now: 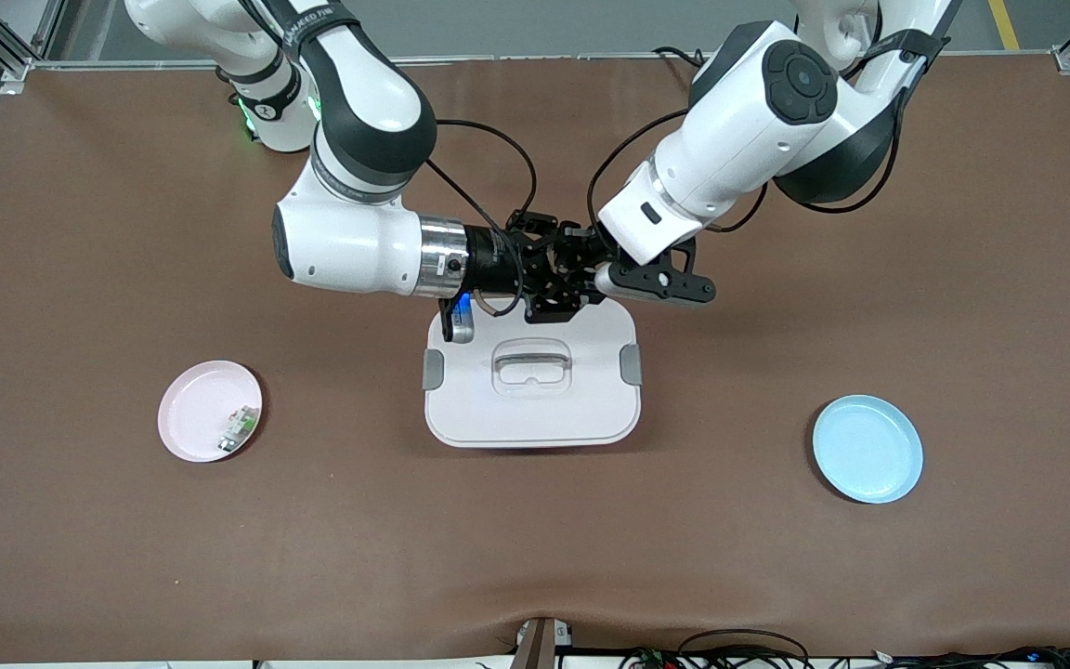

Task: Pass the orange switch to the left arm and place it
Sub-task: 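Hold the switch above the box while the left gripper reaches toward it, then grasp the switch with the left gripper and open the right gripper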

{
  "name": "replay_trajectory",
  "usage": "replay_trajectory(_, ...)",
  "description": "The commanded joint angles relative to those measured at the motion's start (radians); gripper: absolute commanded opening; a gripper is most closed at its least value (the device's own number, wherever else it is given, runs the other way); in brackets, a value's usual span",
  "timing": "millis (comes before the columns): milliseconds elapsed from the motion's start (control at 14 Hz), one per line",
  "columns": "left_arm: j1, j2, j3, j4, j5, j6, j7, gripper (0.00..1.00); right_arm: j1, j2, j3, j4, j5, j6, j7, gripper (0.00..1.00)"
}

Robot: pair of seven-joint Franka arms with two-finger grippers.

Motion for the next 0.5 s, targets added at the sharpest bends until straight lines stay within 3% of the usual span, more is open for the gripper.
replay_trajectory(0,0.0,-0.018,-0.002,-0.015,-0.011,-0.004,-0.041,0.23,0.002,-0.001,-0.007,0.013,0.017,-0.009,0.011,0.21)
replay_trajectory(143,0.003,-0.021,-0.002,-0.011,-0.011,-0.006,-0.053,0.0,0.001,-0.001,-0.007,0.013,0.017,-0.009,0.011,0.21)
replay_trajectory(214,0.003,-0.025,-0.002,-0.011,-0.011,-0.018,-0.054,0.0,-0.001,-0.001,-0.007,0.013,0.017,-0.009,0.011,0.22)
replay_trajectory(357,0.01,-0.033,0.0,-0.011,-0.009,-0.044,-0.053,0.0,-0.004,-0.002,-0.007,0.013,0.017,-0.009,0.01,0.45)
replay_trajectory(429,0.015,-0.034,0.001,-0.011,-0.008,-0.055,-0.053,0.0,-0.004,-0.002,-0.005,0.013,0.017,-0.011,0.01,0.73)
